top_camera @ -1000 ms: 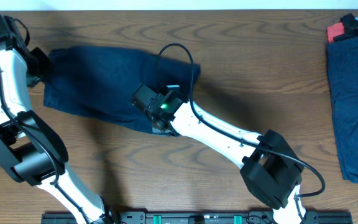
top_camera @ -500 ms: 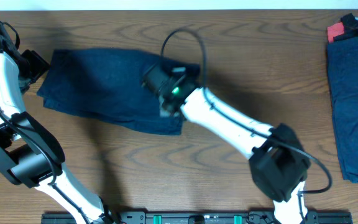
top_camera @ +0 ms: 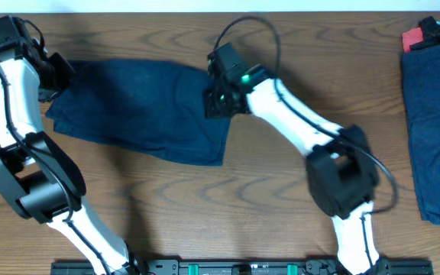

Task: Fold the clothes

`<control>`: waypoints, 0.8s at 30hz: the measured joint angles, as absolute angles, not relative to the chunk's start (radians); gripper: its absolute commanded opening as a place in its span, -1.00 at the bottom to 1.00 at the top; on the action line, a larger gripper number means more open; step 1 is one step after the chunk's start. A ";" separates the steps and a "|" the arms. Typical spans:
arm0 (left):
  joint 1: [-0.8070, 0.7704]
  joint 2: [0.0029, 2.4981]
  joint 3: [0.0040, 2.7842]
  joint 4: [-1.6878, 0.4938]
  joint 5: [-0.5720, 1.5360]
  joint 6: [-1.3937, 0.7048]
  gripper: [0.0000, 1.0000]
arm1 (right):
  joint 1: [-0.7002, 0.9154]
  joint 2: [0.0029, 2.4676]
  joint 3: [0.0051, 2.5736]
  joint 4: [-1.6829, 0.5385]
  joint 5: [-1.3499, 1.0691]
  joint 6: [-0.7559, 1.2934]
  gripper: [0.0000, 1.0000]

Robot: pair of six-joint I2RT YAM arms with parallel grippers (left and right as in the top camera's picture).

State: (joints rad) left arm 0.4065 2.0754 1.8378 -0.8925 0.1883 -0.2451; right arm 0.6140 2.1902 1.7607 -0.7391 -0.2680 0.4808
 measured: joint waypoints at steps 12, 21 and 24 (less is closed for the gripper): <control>0.410 2.241 1.838 -0.890 0.188 -0.233 -0.66 | 0.643 2.344 1.776 -0.724 -0.401 0.516 -0.98; 0.410 2.289 1.838 -0.908 0.189 -0.228 -0.21 | 0.629 2.357 1.827 -0.960 -0.369 0.604 -0.98; 0.410 2.289 1.838 -0.924 0.190 -0.228 -0.21 | 0.613 2.351 1.830 -1.029 -0.330 0.623 -0.98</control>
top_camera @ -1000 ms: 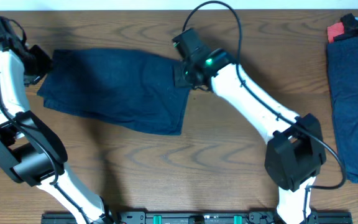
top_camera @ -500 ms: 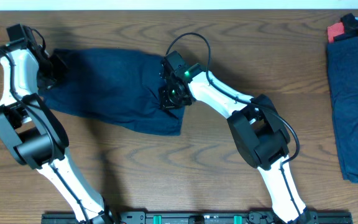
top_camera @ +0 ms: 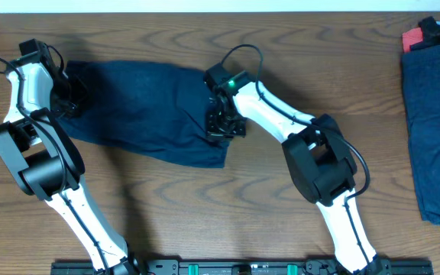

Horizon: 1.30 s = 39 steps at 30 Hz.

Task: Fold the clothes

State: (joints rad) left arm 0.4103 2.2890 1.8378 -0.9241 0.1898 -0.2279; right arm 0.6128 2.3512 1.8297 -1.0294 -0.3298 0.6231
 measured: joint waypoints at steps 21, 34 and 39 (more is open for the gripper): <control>0.409 2.202 1.838 -1.129 0.329 -0.265 -0.20 | 0.308 2.329 1.814 -1.256 -0.007 0.644 -0.97; 0.242 1.907 1.838 -1.168 0.381 -0.212 -0.20 | 0.131 2.090 1.762 -1.266 0.131 0.614 -0.97; 0.127 1.927 1.831 -1.210 0.368 -0.208 -0.35 | 0.171 2.011 1.767 -1.290 0.128 0.591 -0.97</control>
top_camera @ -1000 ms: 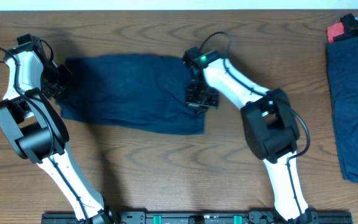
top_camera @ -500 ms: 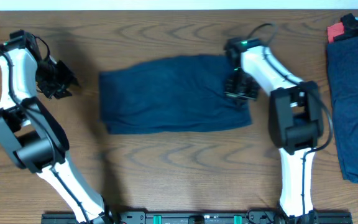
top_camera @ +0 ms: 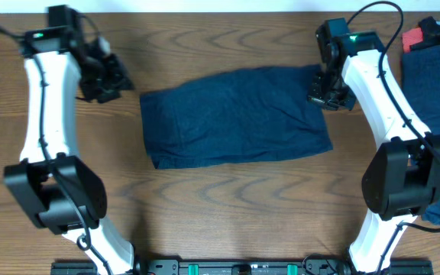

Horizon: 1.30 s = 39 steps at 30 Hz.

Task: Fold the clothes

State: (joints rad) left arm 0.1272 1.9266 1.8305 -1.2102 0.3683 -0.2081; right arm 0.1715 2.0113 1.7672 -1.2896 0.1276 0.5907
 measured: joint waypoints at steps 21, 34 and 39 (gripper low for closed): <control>0.031 1.942 1.309 -0.844 0.421 -0.205 -0.88 | 0.195 2.037 1.551 -0.945 -0.065 0.381 -0.85; 0.035 2.021 1.282 -0.752 0.448 -0.216 -0.88 | 0.165 2.048 1.371 -0.856 -0.085 0.403 -0.97; 0.049 2.040 1.295 -0.763 0.482 -0.221 -0.88 | 0.153 2.041 1.357 -0.862 -0.096 0.411 -0.97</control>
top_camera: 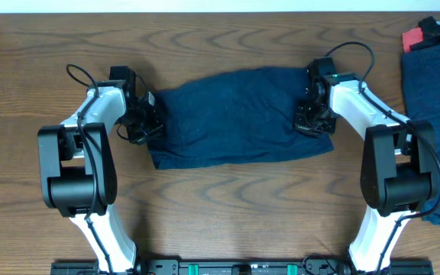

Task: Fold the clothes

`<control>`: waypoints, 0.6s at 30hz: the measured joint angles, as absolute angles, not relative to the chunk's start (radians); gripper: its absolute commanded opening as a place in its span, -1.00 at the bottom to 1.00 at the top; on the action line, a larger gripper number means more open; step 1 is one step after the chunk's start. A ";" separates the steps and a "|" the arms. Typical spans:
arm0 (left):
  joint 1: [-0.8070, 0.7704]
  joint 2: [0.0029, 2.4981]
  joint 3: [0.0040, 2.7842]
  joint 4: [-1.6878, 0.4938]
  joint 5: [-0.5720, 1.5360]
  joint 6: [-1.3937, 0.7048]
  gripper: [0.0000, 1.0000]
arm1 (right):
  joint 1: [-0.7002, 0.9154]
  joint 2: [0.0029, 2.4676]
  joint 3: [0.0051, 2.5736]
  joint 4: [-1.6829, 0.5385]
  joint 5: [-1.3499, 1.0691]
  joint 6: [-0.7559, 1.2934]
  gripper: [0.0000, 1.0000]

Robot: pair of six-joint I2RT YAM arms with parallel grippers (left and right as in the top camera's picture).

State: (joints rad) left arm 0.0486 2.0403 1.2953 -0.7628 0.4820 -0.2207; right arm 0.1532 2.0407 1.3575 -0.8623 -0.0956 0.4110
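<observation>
A dark navy garment (pixel 239 114) lies folded into a rough rectangle in the middle of the wooden table (pixel 228 206). My left gripper (pixel 150 126) sits at the garment's left edge, about halfway down it. My right gripper (pixel 312 122) rests on the garment near its right edge, just above the lower right corner. Both sets of fingers are dark against the dark cloth, so the overhead view does not show whether they are open or shut.
A stack of dark blue clothes (pixel 434 122) lies along the table's right edge. A red item (pixel 412 38) sits at its top and another red piece at the lower right corner.
My left gripper was off the cloth at the upper left and is now at its left edge. The right gripper has moved from the upper right corner down the right edge. The garment has not shifted.
The garment first lay at the table's left, with my grippers at its two upper corners. Then the right gripper was lower on its right edge. Later the garment lay in the middle, with the left gripper clear of it. Now both grippers are at its side edges.
</observation>
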 measured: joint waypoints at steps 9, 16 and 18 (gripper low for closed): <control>0.093 2.058 1.302 -0.765 0.548 -0.229 -0.88 | 0.148 2.035 1.348 -0.972 -0.047 0.517 -0.97; 0.111 2.069 1.322 -0.738 0.553 -0.228 -0.88 | 0.148 2.035 1.334 -1.069 0.003 0.650 -0.97; 0.113 2.075 1.336 -0.736 0.548 -0.228 -0.88 | 0.150 2.036 1.331 -1.097 0.028 0.686 -0.97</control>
